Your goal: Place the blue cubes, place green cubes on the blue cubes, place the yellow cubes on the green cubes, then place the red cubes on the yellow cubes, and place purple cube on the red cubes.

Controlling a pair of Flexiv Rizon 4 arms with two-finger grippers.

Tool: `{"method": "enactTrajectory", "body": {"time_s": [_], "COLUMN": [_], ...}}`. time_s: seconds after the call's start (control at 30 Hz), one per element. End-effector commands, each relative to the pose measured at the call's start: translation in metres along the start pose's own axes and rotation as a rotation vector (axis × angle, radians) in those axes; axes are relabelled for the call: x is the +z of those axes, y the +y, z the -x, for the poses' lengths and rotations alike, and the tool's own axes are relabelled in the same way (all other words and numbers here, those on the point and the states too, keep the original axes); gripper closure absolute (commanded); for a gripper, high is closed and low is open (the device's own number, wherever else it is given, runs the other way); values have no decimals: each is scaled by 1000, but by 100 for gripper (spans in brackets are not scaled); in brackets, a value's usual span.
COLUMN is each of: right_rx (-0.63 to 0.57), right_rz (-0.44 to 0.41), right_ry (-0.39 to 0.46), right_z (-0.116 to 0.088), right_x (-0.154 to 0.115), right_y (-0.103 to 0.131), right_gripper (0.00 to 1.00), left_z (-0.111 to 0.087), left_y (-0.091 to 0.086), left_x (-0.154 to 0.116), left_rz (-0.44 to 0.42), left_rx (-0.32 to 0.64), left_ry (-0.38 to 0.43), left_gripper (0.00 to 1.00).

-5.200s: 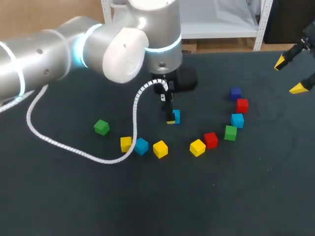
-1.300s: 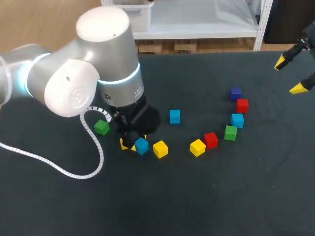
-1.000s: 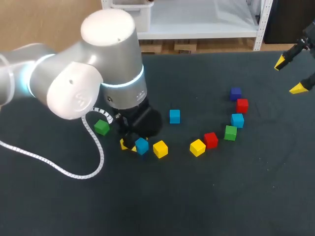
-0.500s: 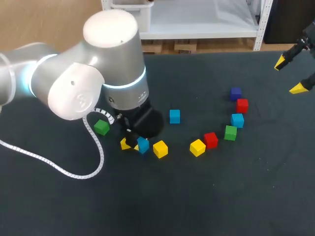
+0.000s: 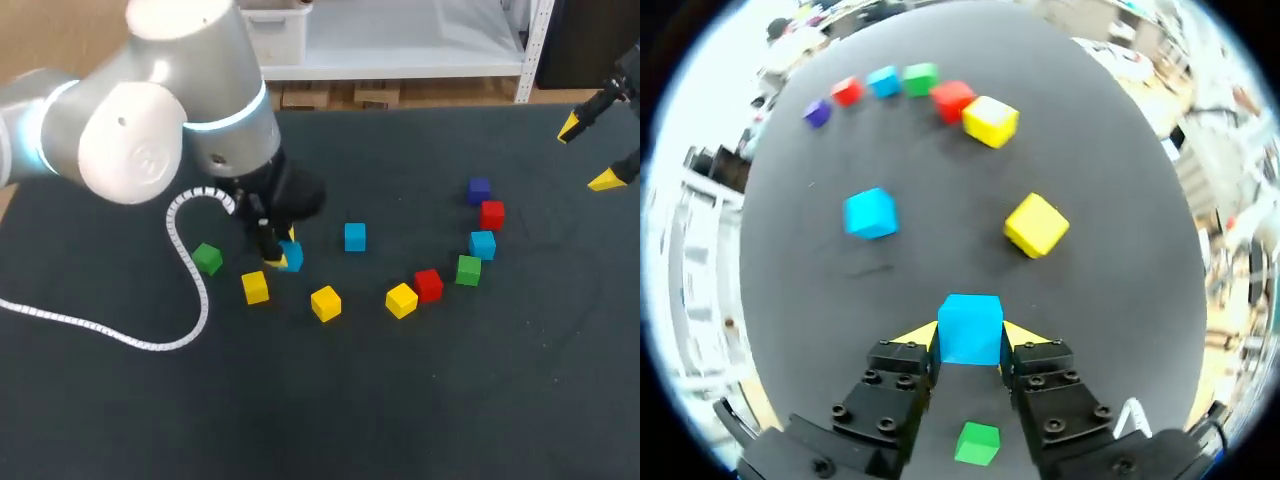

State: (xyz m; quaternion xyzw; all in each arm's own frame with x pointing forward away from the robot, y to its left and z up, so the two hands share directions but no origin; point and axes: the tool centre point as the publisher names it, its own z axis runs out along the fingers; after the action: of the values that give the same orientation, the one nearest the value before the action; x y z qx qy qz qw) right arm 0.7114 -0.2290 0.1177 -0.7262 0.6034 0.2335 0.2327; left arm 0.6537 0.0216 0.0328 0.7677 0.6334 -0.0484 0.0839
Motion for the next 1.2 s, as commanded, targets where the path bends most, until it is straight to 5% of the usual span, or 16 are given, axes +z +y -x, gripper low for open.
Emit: {"method": "enactTrajectory", "body": {"time_s": [0.03, 0.4, 1.2], "right_rx": [-1, -1, -1], "right_rz": [1, 1, 1], "right_ry": [-2, -2, -2], "right_z": [0, 0, 0], "right_x": [0, 0, 0], "right_y": [0, 0, 0], "right_gripper": [0, 0, 0], "left_z": [6, 19, 24], "left_y": [17, 37, 56], "left_x": [1, 11, 30], "left_rz": [15, 30, 50], "left_rx": [-219, -329, -265], "left_ry": [-29, 12, 104], "left_gripper": [100, 100, 100]}}
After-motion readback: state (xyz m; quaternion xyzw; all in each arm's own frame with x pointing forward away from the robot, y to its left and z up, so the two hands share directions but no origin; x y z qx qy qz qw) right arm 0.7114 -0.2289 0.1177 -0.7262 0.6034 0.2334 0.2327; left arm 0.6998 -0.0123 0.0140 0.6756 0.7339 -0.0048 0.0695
